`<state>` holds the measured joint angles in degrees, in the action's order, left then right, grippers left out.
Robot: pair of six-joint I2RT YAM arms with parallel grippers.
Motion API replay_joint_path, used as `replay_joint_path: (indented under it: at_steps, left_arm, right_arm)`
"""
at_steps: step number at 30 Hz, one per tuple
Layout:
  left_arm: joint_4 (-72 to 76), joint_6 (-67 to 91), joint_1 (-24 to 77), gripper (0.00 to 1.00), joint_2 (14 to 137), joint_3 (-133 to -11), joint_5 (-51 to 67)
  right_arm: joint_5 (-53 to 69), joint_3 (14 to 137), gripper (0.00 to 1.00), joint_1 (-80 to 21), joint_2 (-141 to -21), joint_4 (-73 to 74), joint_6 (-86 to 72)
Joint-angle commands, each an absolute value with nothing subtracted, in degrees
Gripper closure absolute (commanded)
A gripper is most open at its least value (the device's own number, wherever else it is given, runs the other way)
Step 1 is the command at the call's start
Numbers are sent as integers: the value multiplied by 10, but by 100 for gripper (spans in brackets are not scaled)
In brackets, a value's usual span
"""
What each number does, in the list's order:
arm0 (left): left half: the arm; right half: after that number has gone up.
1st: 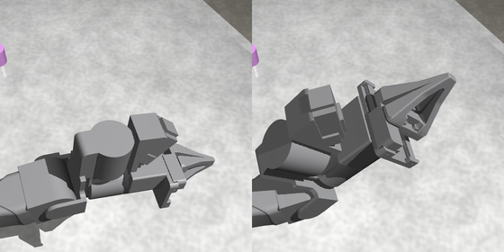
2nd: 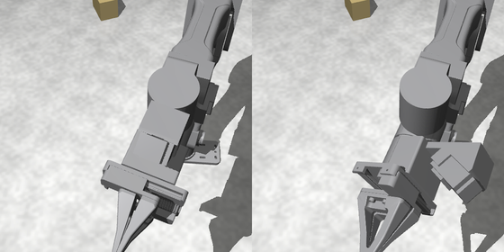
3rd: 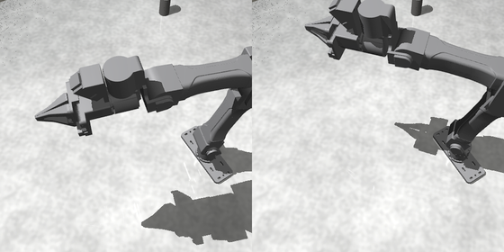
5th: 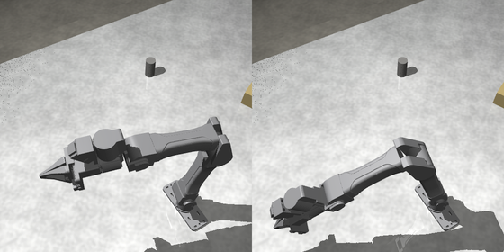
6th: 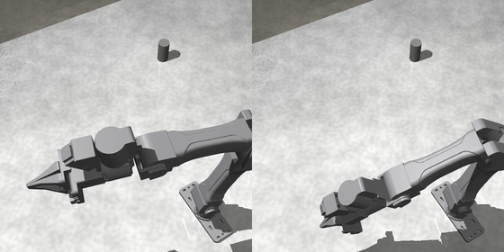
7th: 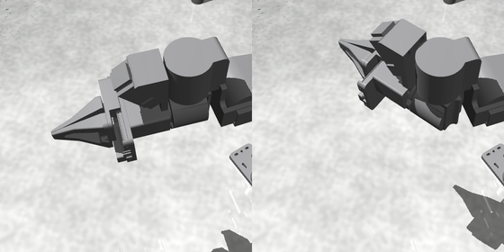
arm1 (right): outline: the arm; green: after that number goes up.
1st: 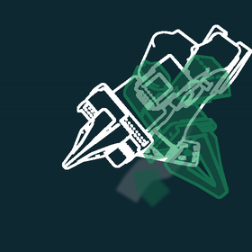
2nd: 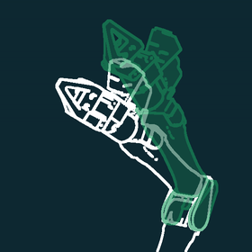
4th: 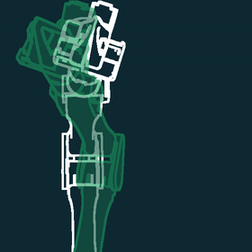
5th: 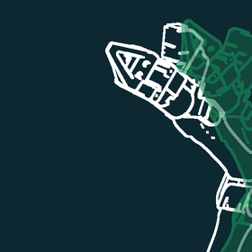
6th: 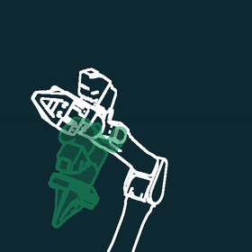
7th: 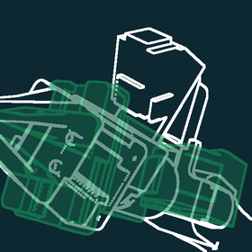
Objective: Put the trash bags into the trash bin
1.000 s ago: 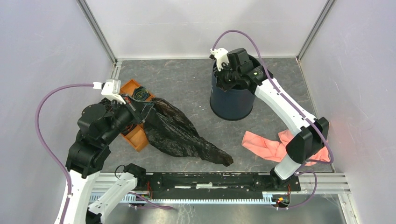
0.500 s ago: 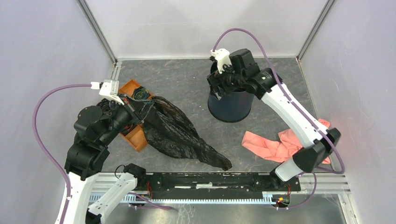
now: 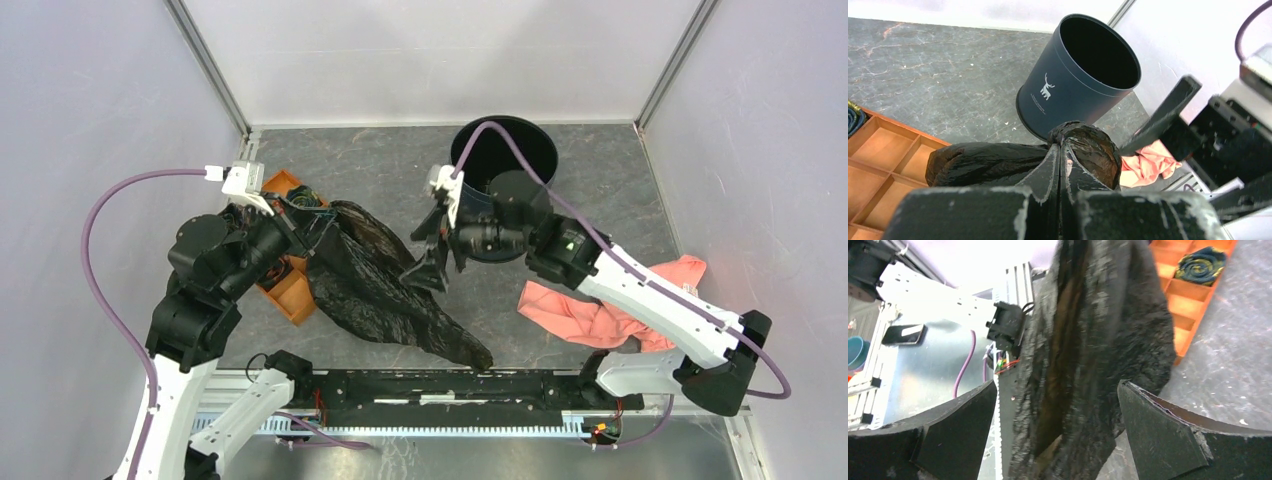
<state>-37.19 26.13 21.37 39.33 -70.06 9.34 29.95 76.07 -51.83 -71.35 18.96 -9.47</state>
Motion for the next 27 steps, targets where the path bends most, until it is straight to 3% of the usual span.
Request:
replay_joint_path:
  at_steps: [1, 8, 17, 20, 22, 24, 26, 27]
  left_arm:
    - [-341, 260, 214, 98, 397, -724, 92]
    - [-330, 264, 214, 98, 406, -737, 87]
    - [-321, 277, 214, 98, 414, -747, 85]
    - [-309, 291, 214, 98, 414, -748, 91]
    - [-297, 304, 214, 98, 415, -751, 98]
    - [-288, 315, 214, 98, 418, -763, 106]
    - [-279, 327, 214, 98, 420, -774, 114]
    - [-272, 333, 214, 98, 421, -778, 120]
  right_arm:
    - [236, 748, 2, -566, -708, 140, -91]
    - [182, 702, 2, -622, -724, 130, -103]
    - [-62, 653, 5, -669, -698, 135, -98]
    - [-74, 625, 27, -669, -677, 87, -109]
    - [-80, 605, 57, -669, -670, 50, -119]
    - [-116, 610, 79, -669, -669, 43, -123]
    - [-196, 639, 96, -667, -669, 67, -124]
    - [-240, 654, 99, -662, -668, 77, -127]
